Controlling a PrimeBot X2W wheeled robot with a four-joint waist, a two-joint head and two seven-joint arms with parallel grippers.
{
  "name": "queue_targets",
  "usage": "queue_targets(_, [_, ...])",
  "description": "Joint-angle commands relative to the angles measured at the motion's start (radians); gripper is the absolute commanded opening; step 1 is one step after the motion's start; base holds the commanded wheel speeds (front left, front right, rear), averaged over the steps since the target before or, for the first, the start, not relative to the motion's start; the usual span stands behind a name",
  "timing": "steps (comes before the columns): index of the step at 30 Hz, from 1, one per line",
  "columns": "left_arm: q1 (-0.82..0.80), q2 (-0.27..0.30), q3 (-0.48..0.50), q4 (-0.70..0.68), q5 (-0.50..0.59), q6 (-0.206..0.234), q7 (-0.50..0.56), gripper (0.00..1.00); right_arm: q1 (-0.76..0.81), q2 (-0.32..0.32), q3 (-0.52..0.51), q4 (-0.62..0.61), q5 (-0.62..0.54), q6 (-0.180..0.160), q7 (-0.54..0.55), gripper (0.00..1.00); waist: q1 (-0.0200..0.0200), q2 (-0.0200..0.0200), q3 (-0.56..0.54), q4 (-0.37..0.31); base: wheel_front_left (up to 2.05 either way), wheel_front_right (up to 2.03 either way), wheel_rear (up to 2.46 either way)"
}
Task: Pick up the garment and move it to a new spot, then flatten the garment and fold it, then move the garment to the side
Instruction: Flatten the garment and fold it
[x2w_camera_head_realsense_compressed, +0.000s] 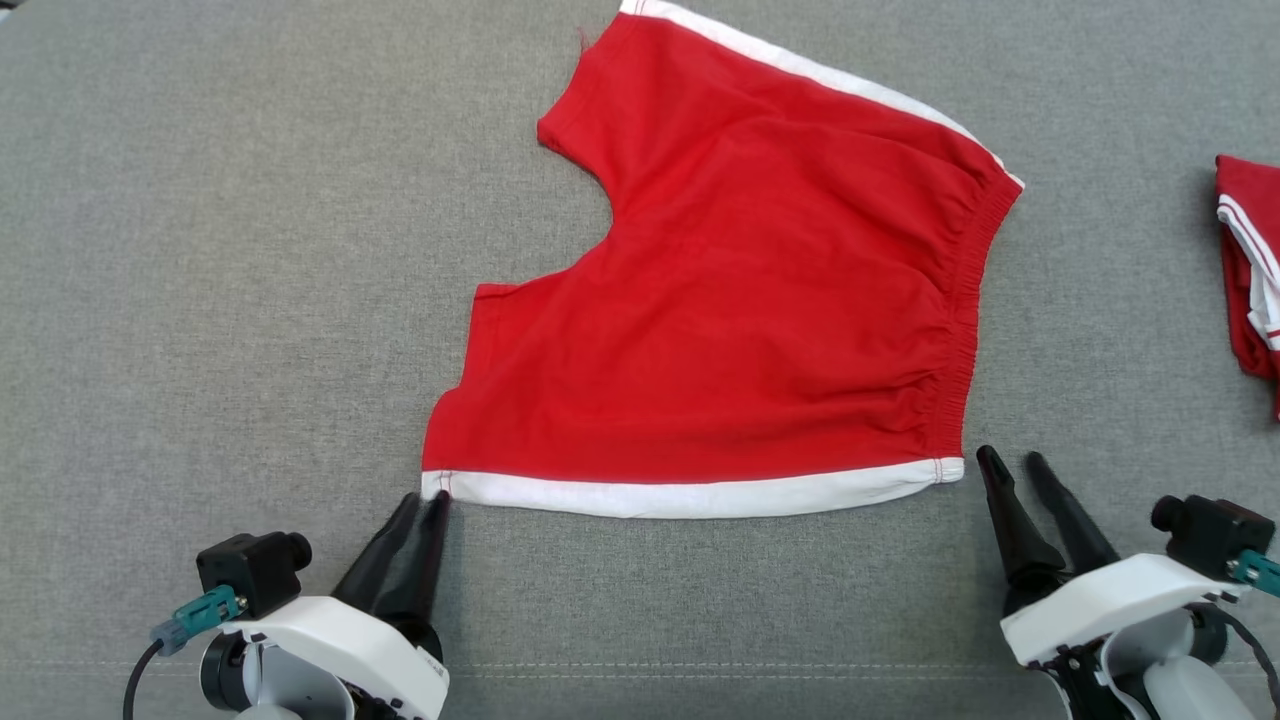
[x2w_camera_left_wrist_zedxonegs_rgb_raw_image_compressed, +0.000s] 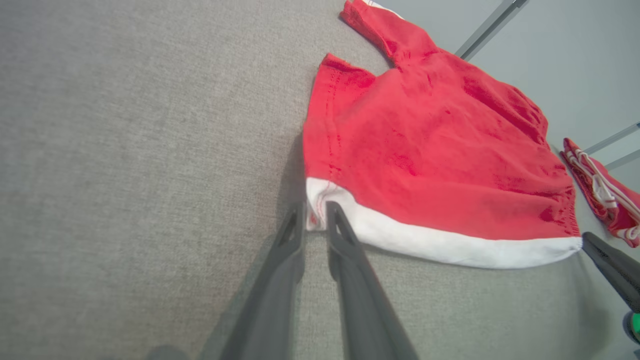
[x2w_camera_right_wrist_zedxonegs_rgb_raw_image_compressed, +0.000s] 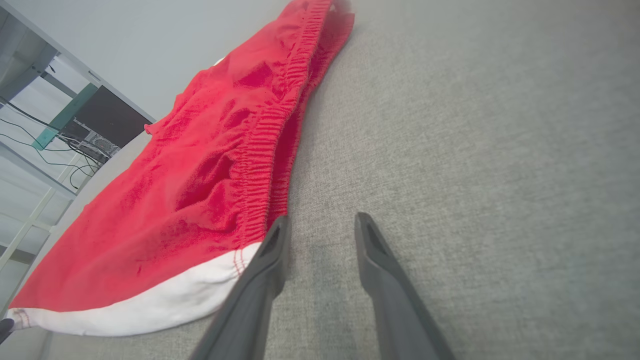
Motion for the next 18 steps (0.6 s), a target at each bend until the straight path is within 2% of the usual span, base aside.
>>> queue_targets(1, [-0.013, 0.021, 0.037, -0.008, -0.012, -0.007, 0.005, 1.0, 0.024, -0.009, 0.002, -0.032, -0.014, -0.004, 0.0, 1.0, 0.0, 0.0, -0.009, 0.001, 0.0, 0.0, 0.0])
queue_targets(4, [-0.01, 0.028, 0.033, 0.0, -0.012, -0.012, 0.009, 1.0, 0.059, -0.008, -0.026, -0.074, -0.047, -0.004, 0.004, 1.0, 0.0, 0.0, -0.031, 0.0, 0.0, 0.0, 0.0])
queue_targets(9, [-0.017, 0.065, 0.069, -0.054, 0.053, 0.036, -0.06, 1.0, 0.111, -0.003, -0.111, -0.176, -0.159, -0.004, -0.027, 1.0, 0.0, 0.0, -0.071, -0.002, 0.0, 0.0, 0.0])
queue_targets(13, [-0.066, 0.091, 0.111, -0.092, 0.134, 0.083, -0.143, 1.0, 0.104, 0.008, -0.181, -0.264, -0.316, -0.004, -0.064, 1.0, 0.0, 0.0, -0.099, -0.001, 0.0, 0.0, 0.0])
queue_targets(18, [-0.137, 0.097, 0.138, -0.097, 0.211, 0.091, -0.187, 1.0, 0.069, 0.029, -0.213, -0.333, -0.523, -0.004, -0.099, 1.0, 0.0, 0.0, -0.137, -0.006, 0.0, 0.0, 0.0])
